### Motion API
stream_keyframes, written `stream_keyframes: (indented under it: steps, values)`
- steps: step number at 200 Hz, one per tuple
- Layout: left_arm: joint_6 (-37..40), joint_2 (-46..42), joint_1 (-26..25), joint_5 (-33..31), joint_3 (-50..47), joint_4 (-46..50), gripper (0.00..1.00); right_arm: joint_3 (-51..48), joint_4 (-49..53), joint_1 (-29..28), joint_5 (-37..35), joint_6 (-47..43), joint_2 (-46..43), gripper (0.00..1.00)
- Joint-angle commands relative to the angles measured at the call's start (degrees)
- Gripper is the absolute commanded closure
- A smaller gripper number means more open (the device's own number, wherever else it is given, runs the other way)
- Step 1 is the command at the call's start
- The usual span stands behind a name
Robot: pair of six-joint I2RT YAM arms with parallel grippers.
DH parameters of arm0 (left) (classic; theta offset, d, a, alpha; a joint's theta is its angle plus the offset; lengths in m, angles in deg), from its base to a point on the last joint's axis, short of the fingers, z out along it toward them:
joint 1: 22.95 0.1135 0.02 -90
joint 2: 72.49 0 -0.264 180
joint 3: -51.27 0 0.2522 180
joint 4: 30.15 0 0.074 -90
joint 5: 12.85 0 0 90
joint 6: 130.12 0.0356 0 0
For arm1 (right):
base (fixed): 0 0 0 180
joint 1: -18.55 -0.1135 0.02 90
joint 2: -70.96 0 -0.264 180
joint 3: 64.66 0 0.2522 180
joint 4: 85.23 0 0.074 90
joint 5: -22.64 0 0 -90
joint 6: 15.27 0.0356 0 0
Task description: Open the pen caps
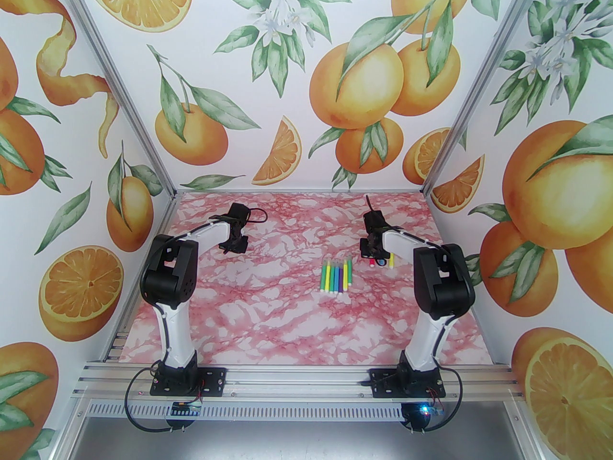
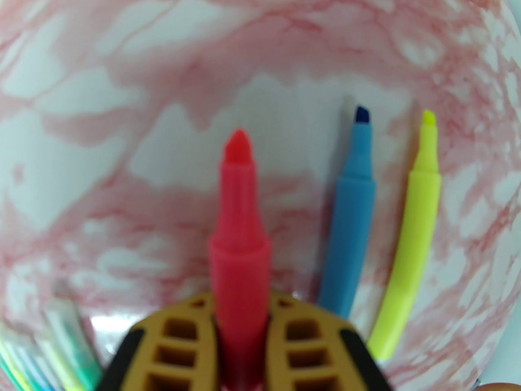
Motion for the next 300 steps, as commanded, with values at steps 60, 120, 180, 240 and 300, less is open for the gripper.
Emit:
stream_keyframes:
  steps: [60, 120, 180, 240, 300]
  values:
    - [0.80, 1.39, 0.27, -2.66, 2.17, 1.39, 0.87, 2.99, 2.91, 1.12, -2.24, -0.08, 3.13, 0.91]
    - [0.80, 2.05, 0.31, -3.27, 1.55, 1.21, 0.84, 2.65, 3.06, 1.38, -2.17, -0.13, 3.27, 0.82]
    - [0.62, 2.54, 0.29, -2.59, 1.51, 0.86, 0.74, 2.58, 2.93, 1.36, -2.00, -0.22, 3.15, 0.73]
    - [0.27, 0.26, 0.29, -0.38, 1.46, 1.13, 0.68, 1.58, 2.65, 1.32, -1.35, -0.24, 0.51, 0.71]
    - [-0.51, -5.71, 0.28, 3.56, 1.47, 1.31, 0.55, -1.09, 2.03, 0.77, 3.90, -0.40, -7.94, 0.59]
